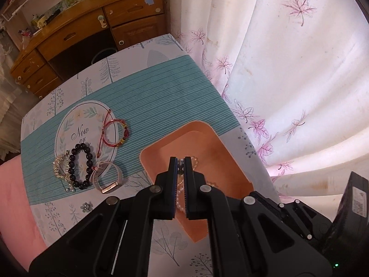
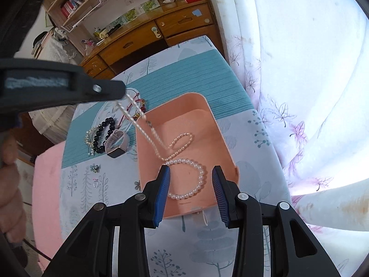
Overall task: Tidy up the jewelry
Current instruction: 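Carry the pearl necklace with the left gripper into the tray and open it, then withdraw both grippers from the tray back over the remaining jewelry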
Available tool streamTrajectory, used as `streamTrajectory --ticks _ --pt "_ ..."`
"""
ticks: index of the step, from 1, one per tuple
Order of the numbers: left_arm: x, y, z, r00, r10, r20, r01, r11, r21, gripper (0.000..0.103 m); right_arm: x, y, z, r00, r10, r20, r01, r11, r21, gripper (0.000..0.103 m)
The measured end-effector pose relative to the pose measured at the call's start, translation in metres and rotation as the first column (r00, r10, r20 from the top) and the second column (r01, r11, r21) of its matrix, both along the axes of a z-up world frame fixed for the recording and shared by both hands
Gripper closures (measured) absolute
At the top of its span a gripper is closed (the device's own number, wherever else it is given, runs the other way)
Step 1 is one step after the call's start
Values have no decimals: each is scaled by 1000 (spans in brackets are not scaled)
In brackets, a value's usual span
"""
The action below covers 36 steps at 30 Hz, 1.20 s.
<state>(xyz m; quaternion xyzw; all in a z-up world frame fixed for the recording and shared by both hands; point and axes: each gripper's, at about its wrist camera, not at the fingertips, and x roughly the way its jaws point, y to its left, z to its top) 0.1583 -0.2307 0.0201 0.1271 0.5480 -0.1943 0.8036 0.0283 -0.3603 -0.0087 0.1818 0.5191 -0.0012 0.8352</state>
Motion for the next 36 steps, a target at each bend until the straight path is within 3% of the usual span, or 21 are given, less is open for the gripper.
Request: streamTrajectory --ticks 8,11,13,24,30,36 --pt "5 11 -20 999 1 -53 -1 1000 -9 98 -1 9 6 1000 18 10 -18 1000 -12 65" --pt "2 18 -21 998 1 -70 -2 1000 -18 77 -2 11 8 1000 23 11 -23 1000 -16 65" --pt "-3 24 -19 998 6 -58 -8 1000 -25 52 -3 13 10 1000 27 15 -27 999 -17 65" --pt "-20 83 1 998 64 24 -64 998 -10 51 -8 40 27 995 89 35 -88 995 -48 65" --pt "-28 143 29 985 102 138 -98 995 -37 51 -6 65 42 989 141 51 -138 988 -70 65" --pt "-35 194 42 981 133 139 -133 991 -8 51 -1 98 58 976 210 66 -204 975 -87 65"
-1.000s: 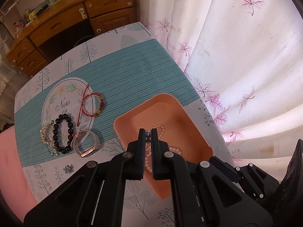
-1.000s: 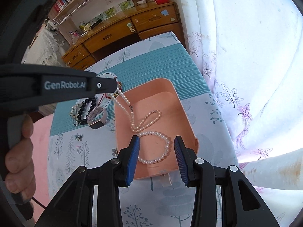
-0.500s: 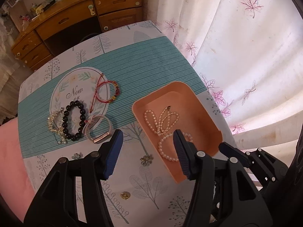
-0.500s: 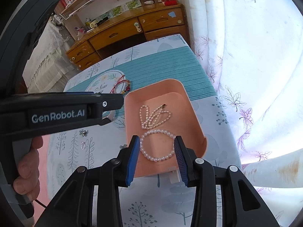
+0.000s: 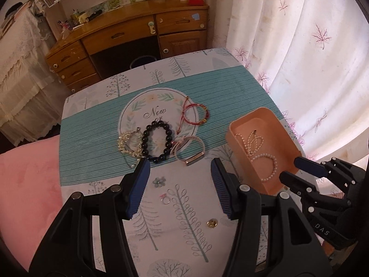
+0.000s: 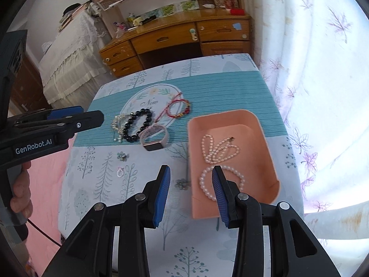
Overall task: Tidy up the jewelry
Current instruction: 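Withdraw both grippers from the tray back over the remaining jewelry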
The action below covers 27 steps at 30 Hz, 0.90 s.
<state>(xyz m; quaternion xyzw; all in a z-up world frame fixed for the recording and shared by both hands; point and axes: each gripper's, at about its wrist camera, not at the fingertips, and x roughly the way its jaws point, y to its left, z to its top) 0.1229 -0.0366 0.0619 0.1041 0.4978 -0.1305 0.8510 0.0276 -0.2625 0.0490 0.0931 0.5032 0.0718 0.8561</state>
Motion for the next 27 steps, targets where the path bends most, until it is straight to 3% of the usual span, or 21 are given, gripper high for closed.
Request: streamTrajectory --ticks 4,7,14,20,27 --pt "-7 27 -5 999 26 -40 -26 1000 -1 51 2 29 6 998 68 4 -68 998 -13 65" --pt "-13 44 -11 999 44 -24 -44 999 14 51 3 48 5 994 108 -5 -108 994 -22 65" --pt "-6 78 -43 993 92 -72 -90 995 35 51 14 78 -10 985 168 -44 -170 985 -29 65" --pt "19 101 -85 965 162 -204 -164 986 8 51 49 87 -30 979 177 -105 -176 984 14 65" --pt "58 109 -110 944 211 -252 -222 975 -15 51 106 96 -53 974 165 -154 -161 986 36 65"
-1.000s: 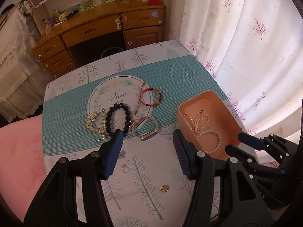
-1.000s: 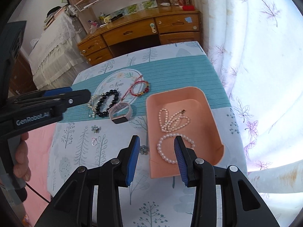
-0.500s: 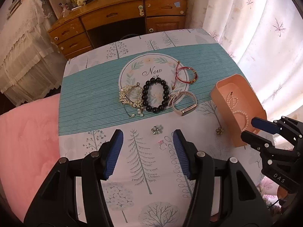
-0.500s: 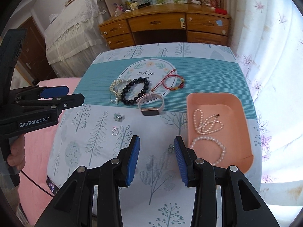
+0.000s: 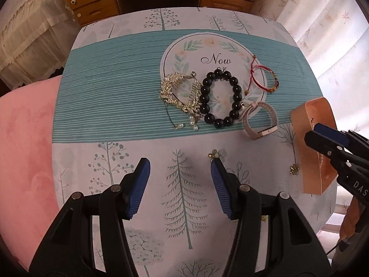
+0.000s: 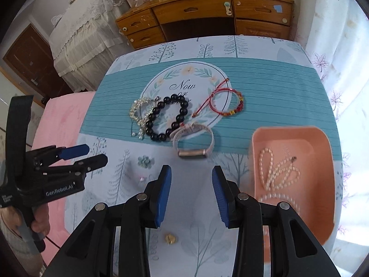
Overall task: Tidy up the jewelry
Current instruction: 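Withdraw both grippers from the tray back over the remaining jewelry, then grasp the pink-band watch with the right gripper while the left gripper grasps the black bead bracelet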
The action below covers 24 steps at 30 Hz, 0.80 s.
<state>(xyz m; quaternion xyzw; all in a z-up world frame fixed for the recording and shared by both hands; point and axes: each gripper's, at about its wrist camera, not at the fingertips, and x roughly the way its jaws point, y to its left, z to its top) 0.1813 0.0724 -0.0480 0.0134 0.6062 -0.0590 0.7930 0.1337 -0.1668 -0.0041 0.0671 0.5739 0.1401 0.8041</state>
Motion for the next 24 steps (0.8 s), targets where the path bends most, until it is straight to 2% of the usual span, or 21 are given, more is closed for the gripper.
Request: streamTrajectory --ticks 3,9,14,17,19,24 --pt "23 -2 -7 1000 12 -17 -12 1000 -5 54 28 8 -11 1000 10 -14 -10 1000 -28 65" --pt "69 -14 -16 999 14 -39 -14 1000 -2 63 84 21 -48 994 19 -112 -26 998 -55 65" --pt "100 -28 -20 999 -21 -30 22 998 57 64 104 31 -76 985 42 -165 -63 990 -128 73" --pt "115 -37 -25 998 -62 -31 64 993 95 65 106 36 -88 983 60 -175 -89 982 -165 82" --pt "123 -46 -28 994 -100 -37 103 989 109 65 106 39 -94 982 66 -178 -97 979 -177 90" --pt "135 -68 -36 979 -199 -34 202 968 152 65 101 37 -99 985 81 -154 -110 975 -194 99"
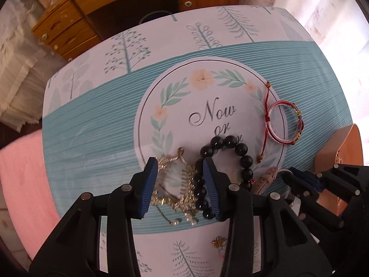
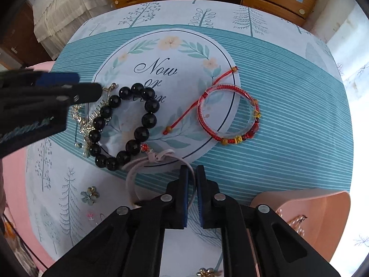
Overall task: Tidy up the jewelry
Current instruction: 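Grasp the pink-band watch with the right gripper while the left gripper grasps the black bead bracelet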
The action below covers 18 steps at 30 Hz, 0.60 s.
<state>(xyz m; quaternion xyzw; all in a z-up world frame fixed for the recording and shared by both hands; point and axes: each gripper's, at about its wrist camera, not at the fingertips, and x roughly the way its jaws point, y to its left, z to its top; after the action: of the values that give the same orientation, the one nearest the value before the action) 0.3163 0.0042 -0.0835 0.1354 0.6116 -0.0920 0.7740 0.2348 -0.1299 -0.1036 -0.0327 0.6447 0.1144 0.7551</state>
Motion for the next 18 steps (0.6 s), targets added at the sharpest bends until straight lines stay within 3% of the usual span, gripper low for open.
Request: streamTrajectory --ticks 11,13,18 --pt "15 -29 -26 989 -141 -49 143 989 28 74 -25 -24 -2 1000 -21 -3 21 996 83 99" --pt "16 -31 -31 986 -155 -59 157 987 30 84 -28 -22 1 1000 -19 -2 20 996 85 99" --pt "16 -34 -38 981 -180 -69 182 983 19 90 -28 -23 1 1000 -25 -11 26 994 103 99"
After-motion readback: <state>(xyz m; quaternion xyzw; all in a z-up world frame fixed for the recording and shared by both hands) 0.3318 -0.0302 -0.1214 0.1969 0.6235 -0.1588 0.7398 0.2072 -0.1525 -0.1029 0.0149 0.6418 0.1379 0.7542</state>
